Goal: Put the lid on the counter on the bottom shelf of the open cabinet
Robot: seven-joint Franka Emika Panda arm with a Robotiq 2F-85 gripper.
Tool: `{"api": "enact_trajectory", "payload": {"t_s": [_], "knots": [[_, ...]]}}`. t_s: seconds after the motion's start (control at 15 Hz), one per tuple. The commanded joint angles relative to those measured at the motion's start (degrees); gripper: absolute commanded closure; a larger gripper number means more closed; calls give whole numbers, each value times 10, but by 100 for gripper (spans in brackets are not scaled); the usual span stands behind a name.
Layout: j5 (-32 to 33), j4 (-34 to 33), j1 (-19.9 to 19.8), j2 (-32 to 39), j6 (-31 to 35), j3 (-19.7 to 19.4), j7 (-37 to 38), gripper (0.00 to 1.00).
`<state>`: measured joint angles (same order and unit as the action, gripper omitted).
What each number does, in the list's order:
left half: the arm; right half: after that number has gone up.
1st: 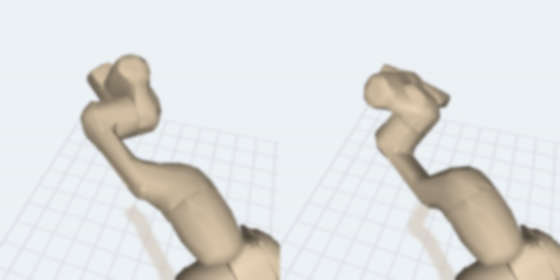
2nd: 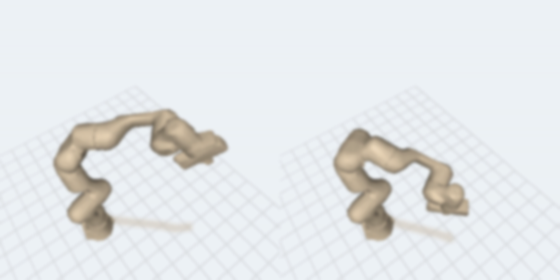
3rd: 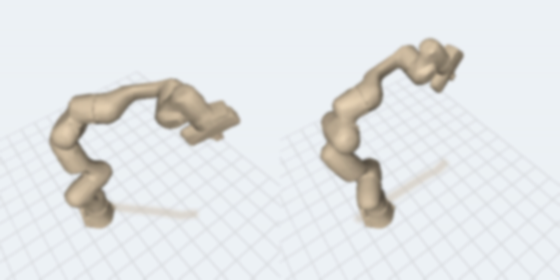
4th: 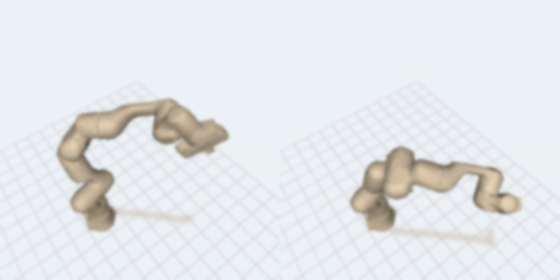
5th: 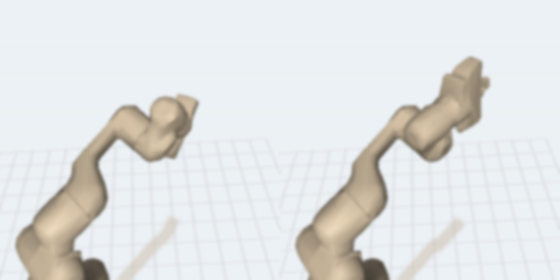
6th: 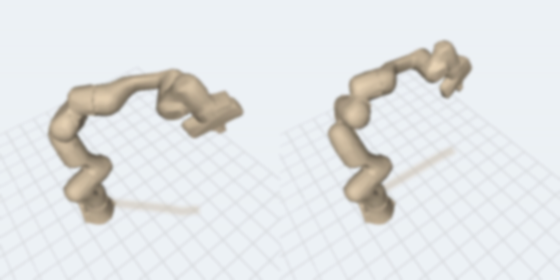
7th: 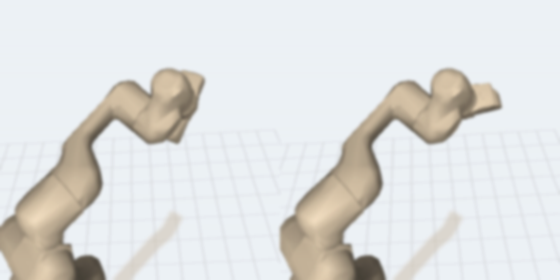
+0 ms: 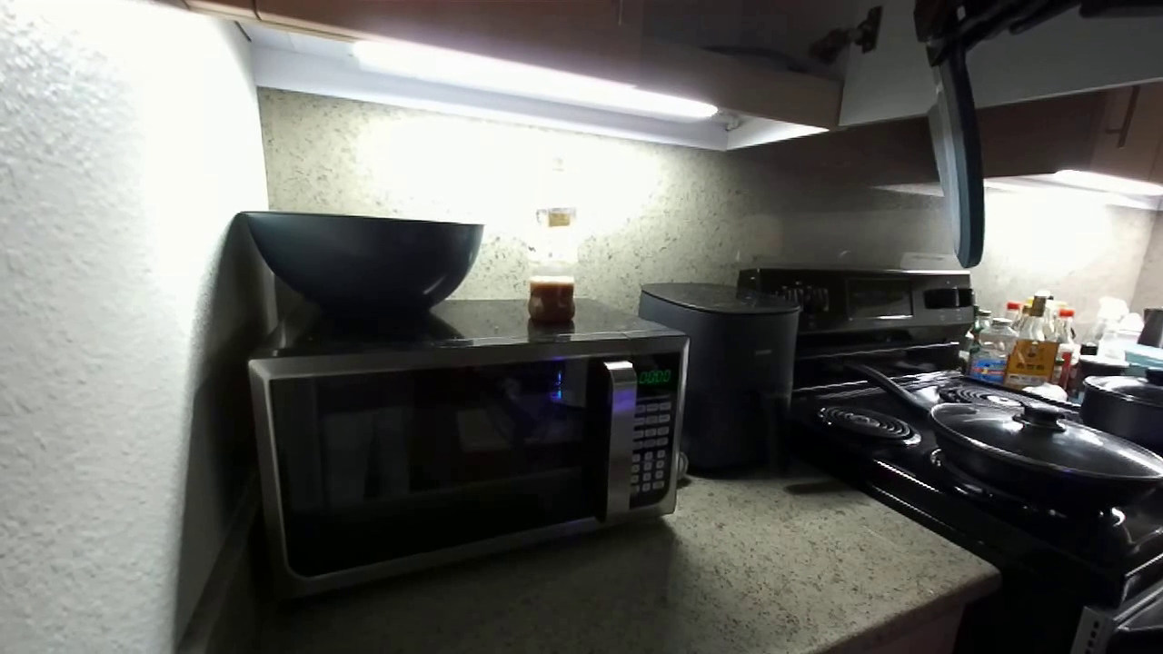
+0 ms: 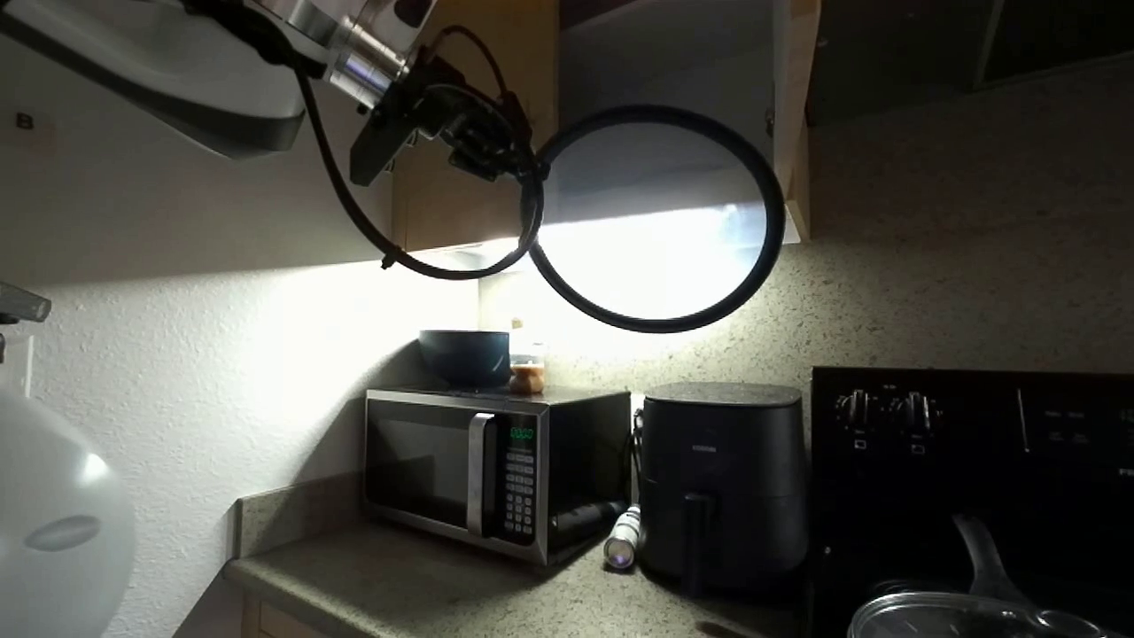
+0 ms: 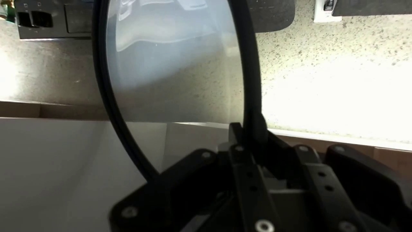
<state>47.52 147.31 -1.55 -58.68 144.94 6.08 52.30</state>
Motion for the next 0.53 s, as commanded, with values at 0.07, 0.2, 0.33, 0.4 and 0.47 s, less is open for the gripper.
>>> {"api": "enact_trajectory", "payload": {"t_s": [0.07,0.2,0.33,0.4,0.47], "knots": [[-15,-17,-22,12,79,2,-39,95],[-27,-38,-14,24,141,-13,-79,95],[-55,-57,-8,36,202,-29,-132,95],[-76,-64,-7,42,236,-36,-161,95],[-100,-72,-6,49,269,-44,-194,95]]}}
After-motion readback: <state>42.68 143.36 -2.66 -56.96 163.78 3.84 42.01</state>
